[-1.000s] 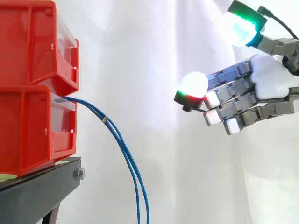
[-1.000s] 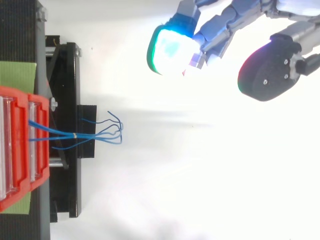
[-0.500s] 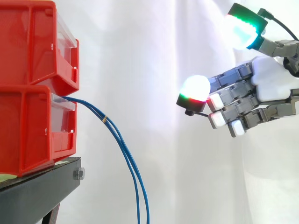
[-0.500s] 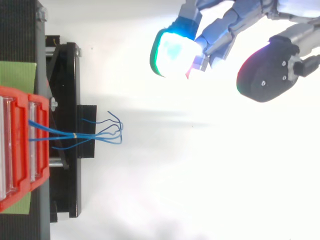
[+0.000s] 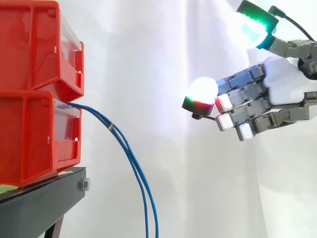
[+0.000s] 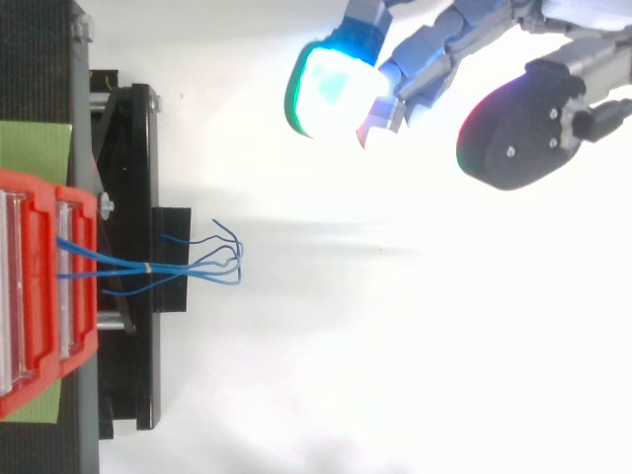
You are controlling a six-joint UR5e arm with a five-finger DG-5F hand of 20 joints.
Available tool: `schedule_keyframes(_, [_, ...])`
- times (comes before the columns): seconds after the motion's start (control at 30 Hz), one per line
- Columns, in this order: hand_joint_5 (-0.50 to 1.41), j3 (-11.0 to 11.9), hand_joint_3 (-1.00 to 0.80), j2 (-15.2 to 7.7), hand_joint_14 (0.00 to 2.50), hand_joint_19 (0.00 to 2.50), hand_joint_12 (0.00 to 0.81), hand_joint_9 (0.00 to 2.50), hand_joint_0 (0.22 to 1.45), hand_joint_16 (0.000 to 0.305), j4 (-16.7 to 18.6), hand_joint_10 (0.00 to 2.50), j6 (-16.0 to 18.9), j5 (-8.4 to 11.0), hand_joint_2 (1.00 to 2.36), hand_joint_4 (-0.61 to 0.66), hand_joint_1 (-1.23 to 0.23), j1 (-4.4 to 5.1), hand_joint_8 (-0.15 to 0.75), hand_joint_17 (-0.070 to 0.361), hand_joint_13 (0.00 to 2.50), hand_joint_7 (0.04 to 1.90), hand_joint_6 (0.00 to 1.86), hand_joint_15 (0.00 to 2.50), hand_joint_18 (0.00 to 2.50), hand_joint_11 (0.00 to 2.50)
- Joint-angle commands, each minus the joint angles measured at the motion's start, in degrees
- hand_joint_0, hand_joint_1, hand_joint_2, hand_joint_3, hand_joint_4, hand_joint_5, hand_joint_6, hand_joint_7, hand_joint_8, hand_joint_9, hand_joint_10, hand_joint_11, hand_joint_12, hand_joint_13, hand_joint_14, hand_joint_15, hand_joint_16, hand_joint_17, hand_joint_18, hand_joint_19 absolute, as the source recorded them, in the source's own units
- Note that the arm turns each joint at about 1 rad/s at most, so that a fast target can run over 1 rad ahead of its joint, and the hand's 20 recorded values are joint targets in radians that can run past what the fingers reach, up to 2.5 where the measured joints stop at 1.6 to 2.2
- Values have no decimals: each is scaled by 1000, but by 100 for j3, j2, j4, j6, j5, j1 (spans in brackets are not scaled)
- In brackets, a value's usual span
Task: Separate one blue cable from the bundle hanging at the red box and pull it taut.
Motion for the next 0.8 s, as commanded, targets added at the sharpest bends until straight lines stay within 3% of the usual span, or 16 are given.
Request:
schedule_keyframes(0.0, [-185,-2,-500,-11,18,684,387,804,528,53,-4,16,-5,141,1000,315,-589,8,357,120,750,904,503,554,722,704])
schedule_keyframes(0.13, [-185,-2,-500,-11,18,683,385,804,528,53,-83,16,30,246,1000,314,-588,-1,356,120,755,909,502,562,725,704])
schedule_keyframes(0.37, [-184,-2,-500,-28,18,685,388,806,529,53,163,16,21,369,1000,314,-587,17,357,120,758,905,503,556,730,705])
schedule_keyframes(0.7, [-184,-2,-500,-54,19,683,388,806,529,53,190,14,12,440,1000,311,-587,17,359,120,759,905,502,566,728,714])
schedule_keyframes(0.77, [-184,-2,-500,-125,19,683,389,807,529,53,260,17,-23,572,1000,313,-587,26,356,120,760,908,502,565,728,704])
